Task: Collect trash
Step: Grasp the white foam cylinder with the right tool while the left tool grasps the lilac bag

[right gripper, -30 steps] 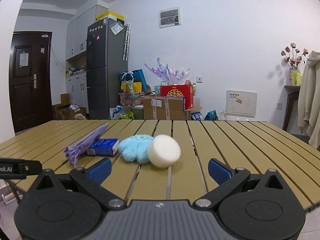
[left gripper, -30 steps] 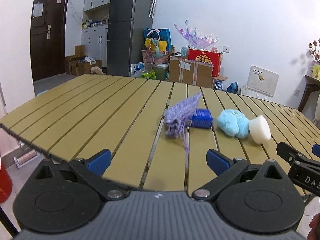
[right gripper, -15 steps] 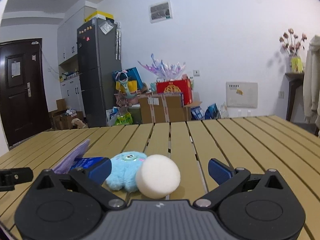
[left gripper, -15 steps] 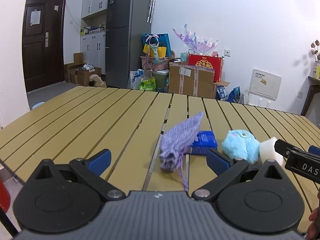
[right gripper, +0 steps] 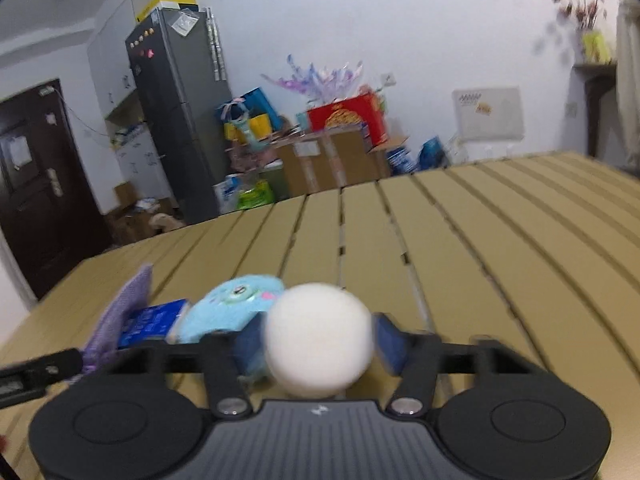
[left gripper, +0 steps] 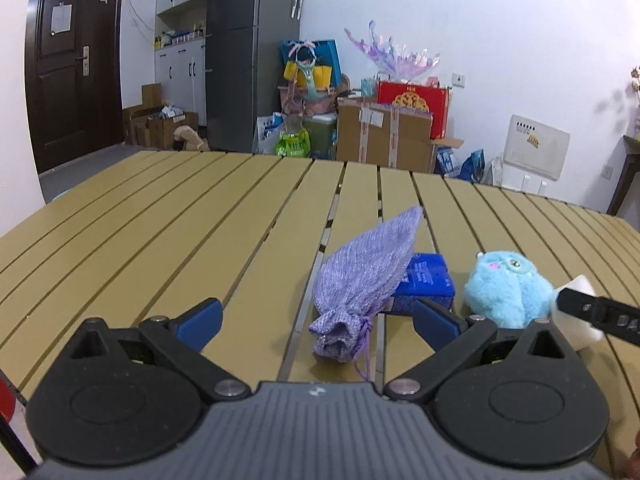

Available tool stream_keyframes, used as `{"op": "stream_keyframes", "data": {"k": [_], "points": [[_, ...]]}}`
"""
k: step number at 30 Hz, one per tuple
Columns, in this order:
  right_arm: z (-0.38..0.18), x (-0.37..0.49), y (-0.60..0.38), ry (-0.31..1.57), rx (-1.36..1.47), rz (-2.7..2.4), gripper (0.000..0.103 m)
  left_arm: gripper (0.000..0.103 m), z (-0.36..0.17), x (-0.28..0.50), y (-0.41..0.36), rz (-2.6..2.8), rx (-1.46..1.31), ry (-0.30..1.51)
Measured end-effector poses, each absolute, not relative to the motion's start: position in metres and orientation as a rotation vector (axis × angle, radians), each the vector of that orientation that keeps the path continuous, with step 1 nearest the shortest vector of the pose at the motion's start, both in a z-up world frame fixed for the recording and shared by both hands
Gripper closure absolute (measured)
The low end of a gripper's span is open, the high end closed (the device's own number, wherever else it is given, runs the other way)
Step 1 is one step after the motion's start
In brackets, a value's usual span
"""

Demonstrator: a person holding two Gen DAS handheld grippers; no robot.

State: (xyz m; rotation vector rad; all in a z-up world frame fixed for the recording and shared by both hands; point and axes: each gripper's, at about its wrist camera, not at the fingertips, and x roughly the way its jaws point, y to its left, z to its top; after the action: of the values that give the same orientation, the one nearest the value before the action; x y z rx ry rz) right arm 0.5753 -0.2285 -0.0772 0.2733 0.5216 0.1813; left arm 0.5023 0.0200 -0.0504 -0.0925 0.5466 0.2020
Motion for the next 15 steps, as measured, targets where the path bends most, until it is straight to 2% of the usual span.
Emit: {"op": "stream_keyframes", "data": {"k": [15], "points": [[-0.079,0.57,-0.257,0.438,0.364,0.162,0.05,0.0,-0.068,0.555,-0.001,0.244,0.059,0.661]]}}
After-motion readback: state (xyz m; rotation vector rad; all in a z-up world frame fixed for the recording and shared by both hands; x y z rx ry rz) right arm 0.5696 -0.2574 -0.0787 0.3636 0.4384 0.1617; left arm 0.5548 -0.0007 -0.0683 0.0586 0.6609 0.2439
